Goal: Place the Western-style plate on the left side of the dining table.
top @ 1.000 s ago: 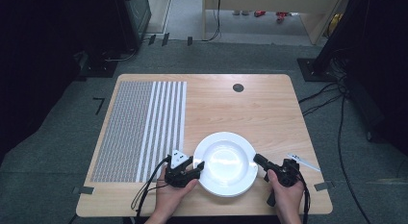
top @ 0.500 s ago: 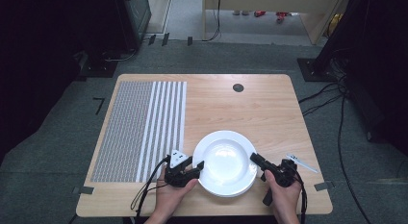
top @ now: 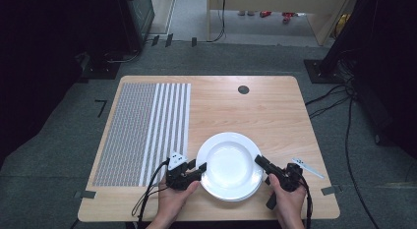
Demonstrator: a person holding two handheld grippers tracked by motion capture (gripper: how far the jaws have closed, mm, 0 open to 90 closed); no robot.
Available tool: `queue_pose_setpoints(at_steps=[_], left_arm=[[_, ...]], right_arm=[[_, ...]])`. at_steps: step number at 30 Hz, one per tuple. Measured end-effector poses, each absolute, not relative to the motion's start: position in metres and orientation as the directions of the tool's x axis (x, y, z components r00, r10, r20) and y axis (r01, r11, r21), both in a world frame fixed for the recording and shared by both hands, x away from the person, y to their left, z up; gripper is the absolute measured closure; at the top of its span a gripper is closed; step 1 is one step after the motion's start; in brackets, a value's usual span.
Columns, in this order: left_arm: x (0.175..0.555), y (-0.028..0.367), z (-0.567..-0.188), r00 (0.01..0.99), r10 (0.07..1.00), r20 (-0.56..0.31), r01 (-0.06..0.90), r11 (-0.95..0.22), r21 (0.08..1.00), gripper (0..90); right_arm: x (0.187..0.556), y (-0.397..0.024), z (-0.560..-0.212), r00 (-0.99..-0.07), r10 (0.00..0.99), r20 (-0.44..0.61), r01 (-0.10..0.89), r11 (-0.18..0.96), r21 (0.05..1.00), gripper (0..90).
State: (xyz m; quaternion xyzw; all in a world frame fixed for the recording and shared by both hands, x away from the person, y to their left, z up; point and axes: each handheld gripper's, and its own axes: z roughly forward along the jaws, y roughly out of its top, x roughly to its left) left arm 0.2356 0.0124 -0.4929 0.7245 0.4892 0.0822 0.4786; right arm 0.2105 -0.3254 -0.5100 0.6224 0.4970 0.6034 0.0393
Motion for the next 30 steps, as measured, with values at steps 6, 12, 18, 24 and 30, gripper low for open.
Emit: queue_pose_setpoints(at_steps=[6,12,18,24,30], left_arm=[[0.236,0.016,-0.492,0.510,0.772,-0.380,0.628,-0.032,0.777,61.4],[0.236,0.019,-0.490,0.516,0.760,-0.396,0.622,-0.015,0.783,63.1],[0.237,0.023,-0.489,0.514,0.752,-0.411,0.630,-0.006,0.776,64.2],[0.240,0.027,-0.487,0.499,0.761,-0.414,0.637,0.002,0.771,64.6],[0.242,0.032,-0.486,0.502,0.750,-0.430,0.640,0.012,0.768,65.6]], right_arm=[[0.211,-0.323,-0.511,-0.207,0.663,0.719,0.565,-0.519,0.641,80.7],[0.211,-0.322,-0.511,-0.210,0.653,0.727,0.561,-0.529,0.637,80.5],[0.213,-0.321,-0.512,-0.210,0.654,0.727,0.557,-0.531,0.639,80.3],[0.215,-0.315,-0.510,-0.228,0.657,0.719,0.552,-0.521,0.651,80.4],[0.217,-0.313,-0.507,-0.241,0.659,0.713,0.549,-0.513,0.660,80.6]])
